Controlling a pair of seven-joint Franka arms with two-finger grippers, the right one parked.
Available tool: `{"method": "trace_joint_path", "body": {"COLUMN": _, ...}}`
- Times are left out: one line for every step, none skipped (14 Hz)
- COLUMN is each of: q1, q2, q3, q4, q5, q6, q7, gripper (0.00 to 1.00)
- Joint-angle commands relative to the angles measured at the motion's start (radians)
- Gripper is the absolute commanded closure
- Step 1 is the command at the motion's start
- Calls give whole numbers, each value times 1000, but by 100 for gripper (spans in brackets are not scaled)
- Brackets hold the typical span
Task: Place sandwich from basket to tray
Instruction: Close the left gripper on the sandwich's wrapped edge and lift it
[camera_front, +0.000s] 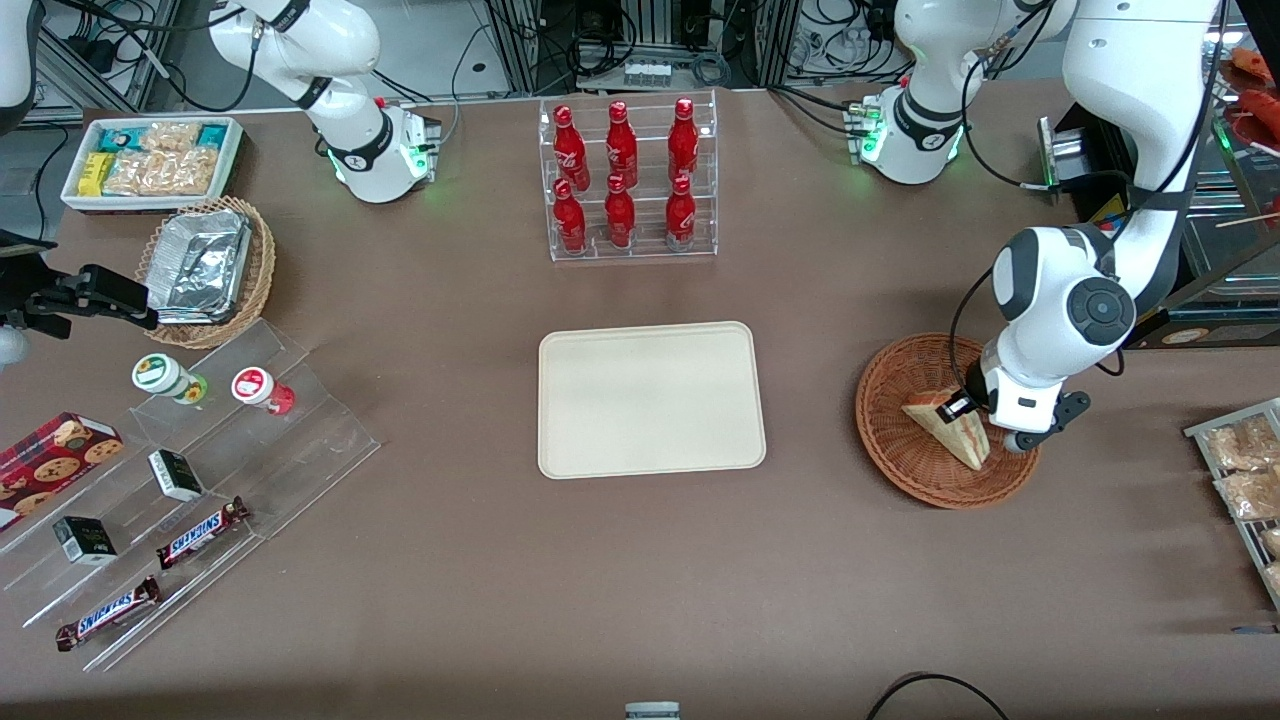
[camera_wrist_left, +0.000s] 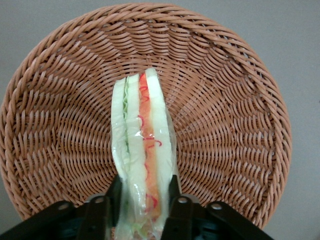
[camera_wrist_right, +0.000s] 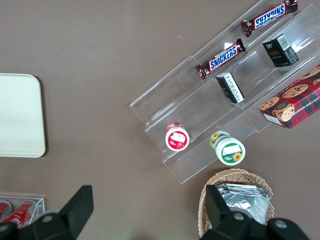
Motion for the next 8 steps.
{"method": "trace_joint_path", "body": {"q1": -5, "q2": -20, "q3": 3, "q4": 26, "q5": 12, "q6": -23, "q7": -15, "gripper": 100}}
{"method": "trace_joint_path", "body": {"q1": -5, "q2": -38, "q3": 1, "q4": 50, "q5": 13, "q6": -80, "q7": -12, "gripper": 100}}
{"method": "trace_joint_path", "body": {"q1": -7, "q2": -52, "q3": -6, "q4": 94, "q5": 13, "q6": -158, "q7": -9, "gripper": 100}}
{"method": "trace_joint_path", "body": {"q1": -7, "q2": -66, "q3": -28, "q4": 145, "q5": 15, "q6": -239, "q7": -6, "gripper": 100}}
{"method": "trace_joint_path", "body": {"q1": -8, "q2": -71, "q3": -43, "q4": 199, "q5": 18, "q6": -310, "q7": -6, "gripper": 100}}
{"method": "trace_joint_path", "body": {"q1": -8, "q2": -71, "q3": -69, "q4": 267, "q5": 28, "q6": -397, "q7": -9, "gripper": 100}}
{"method": "trace_joint_path", "body": {"q1": -8, "q2": -68, "q3": -104, "q4": 349, "q5": 31, "q6": -491, "q7": -14, "gripper": 100}}
{"method": "trace_joint_path", "body": {"q1": -8, "q2": -60, "q3": -143, "q4": 433, "q5": 30, "q6": -586, "q7": -20, "gripper": 100}}
